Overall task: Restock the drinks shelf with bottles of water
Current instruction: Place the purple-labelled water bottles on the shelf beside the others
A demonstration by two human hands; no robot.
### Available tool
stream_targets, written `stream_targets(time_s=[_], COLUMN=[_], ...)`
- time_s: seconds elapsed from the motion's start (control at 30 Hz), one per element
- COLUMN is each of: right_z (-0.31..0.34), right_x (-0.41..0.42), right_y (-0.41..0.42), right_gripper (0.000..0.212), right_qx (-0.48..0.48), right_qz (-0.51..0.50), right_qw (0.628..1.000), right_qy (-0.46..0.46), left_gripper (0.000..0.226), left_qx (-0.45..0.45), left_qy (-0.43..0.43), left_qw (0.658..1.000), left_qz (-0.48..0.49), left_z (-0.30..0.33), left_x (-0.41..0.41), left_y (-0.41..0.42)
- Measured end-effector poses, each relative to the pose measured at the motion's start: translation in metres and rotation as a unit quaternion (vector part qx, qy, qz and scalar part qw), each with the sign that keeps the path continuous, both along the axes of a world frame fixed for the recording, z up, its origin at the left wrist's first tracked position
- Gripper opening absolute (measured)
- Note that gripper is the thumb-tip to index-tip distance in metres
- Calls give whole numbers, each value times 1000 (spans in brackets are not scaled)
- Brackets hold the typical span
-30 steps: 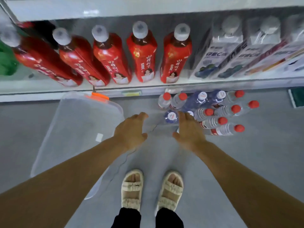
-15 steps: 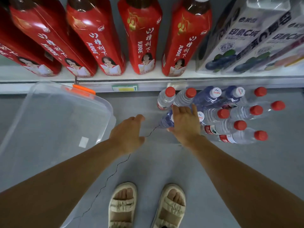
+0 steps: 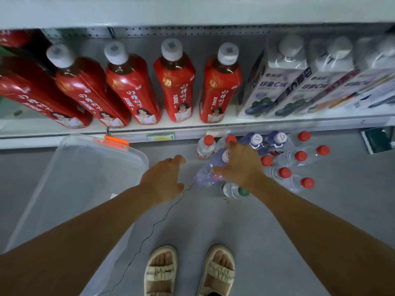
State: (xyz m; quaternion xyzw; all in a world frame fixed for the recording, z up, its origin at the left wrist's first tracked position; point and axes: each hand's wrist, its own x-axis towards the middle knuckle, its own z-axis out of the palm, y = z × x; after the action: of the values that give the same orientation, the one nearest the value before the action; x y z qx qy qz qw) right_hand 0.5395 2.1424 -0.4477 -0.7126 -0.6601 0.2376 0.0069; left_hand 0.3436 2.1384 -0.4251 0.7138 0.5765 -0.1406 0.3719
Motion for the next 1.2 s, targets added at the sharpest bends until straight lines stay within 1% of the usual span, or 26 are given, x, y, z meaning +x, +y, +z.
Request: stream_targets(time_s=[0.07, 0.13, 0.2, 0.3, 0.4, 0.5, 0.57, 0.6, 0.67, 0.7, 0.8, 0.93, 1.07, 1.13, 1.2], right_z=[39, 85, 131, 200, 281, 354, 399, 419, 460, 480, 535, 595, 647, 675, 703], right_x=[10, 18, 26, 35, 39, 43, 46, 48, 51, 52, 55, 56, 54, 52, 50], right_y=[7, 15, 21, 27, 28, 29, 30, 31, 32, 32, 30, 25, 18, 12, 6], right_gripper=[57, 51, 49, 55, 55, 52, 51, 47, 51, 52, 46, 42, 46, 35, 37], right_qx=[-4, -18, -40, -59, -85, -83, -81, -80, -71, -71, -68, -29, 30, 80, 116], right_qz=[-32, -58, -61, -76, -106, -99, -110, -115, -119, -125, -144, -168, -192, -192, -187], right_qw=[999, 998, 997, 994, 989, 990, 988, 988, 988, 987, 983, 979, 972, 969, 968], right_qy=[7, 20, 30, 53, 66, 51, 65, 70, 73, 74, 89, 116, 134, 135, 124], left_gripper=[65, 69, 73, 75, 75, 81, 83, 83, 82, 82, 77, 63, 62, 58, 56], left_qx=[-8, -13, -13, 1, 19, 10, 11, 14, 12, 3, -4, 8, 36, 57, 67], left_qy=[-8, -24, -45, -75, -110, -151, -182, -194, -218, -236, -305, -356, -387, -406, -418], left_qw=[1000, 1000, 999, 997, 993, 988, 983, 980, 975, 971, 952, 934, 921, 912, 906], left_qz=[-2, -5, -6, -23, -35, -35, -37, -45, -49, -41, -4, 16, 4, 7, 13], left_z=[29, 63, 100, 155, 211, 266, 301, 319, 351, 365, 406, 457, 511, 536, 564], left_x=[5, 10, 16, 24, 31, 39, 44, 47, 51, 52, 56, 63, 72, 76, 79], left_y=[2, 6, 8, 11, 14, 16, 18, 18, 19, 19, 19, 23, 27, 29, 29])
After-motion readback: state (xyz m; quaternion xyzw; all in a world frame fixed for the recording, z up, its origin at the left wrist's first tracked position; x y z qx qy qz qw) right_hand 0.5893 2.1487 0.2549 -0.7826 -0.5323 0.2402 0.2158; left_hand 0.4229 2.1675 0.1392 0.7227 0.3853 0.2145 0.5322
